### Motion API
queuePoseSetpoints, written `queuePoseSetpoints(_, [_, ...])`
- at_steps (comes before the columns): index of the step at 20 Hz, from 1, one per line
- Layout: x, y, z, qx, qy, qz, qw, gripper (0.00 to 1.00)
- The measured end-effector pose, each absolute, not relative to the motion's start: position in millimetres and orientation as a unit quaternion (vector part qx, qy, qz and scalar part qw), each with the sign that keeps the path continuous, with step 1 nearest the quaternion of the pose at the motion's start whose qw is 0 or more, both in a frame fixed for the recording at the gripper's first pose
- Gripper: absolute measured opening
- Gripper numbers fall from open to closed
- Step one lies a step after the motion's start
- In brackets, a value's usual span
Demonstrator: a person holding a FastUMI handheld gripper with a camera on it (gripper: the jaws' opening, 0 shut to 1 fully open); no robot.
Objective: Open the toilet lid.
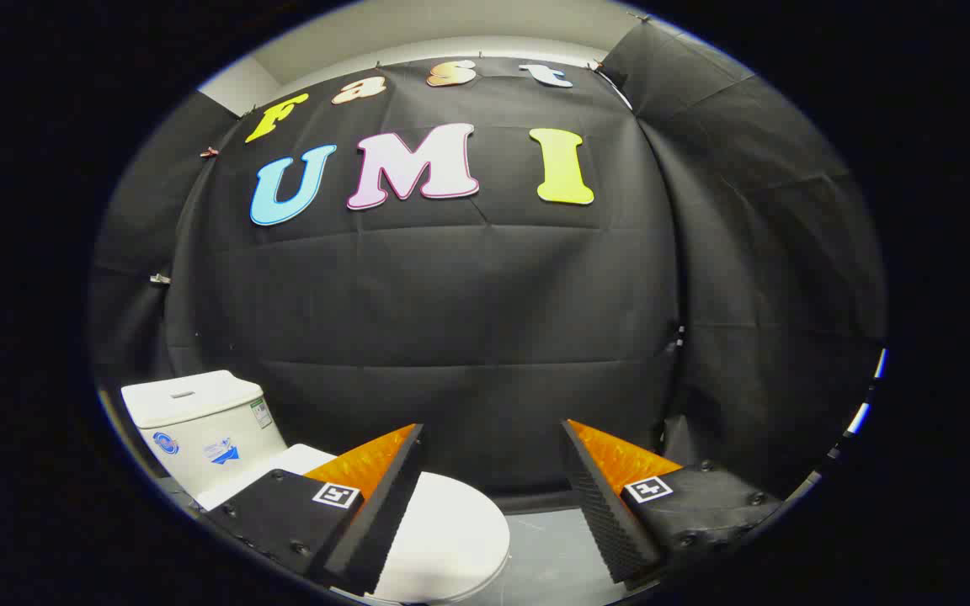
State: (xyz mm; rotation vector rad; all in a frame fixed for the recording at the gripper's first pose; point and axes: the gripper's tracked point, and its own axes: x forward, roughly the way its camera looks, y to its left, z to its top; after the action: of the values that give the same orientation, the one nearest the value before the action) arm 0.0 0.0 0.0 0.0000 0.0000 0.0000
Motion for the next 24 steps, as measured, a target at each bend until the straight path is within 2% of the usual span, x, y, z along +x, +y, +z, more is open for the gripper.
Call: queuePoseSetpoints(24, [-1.0, -0.4, -5.4, -0.008, 0.006, 0.004, 1.0, 0.98])
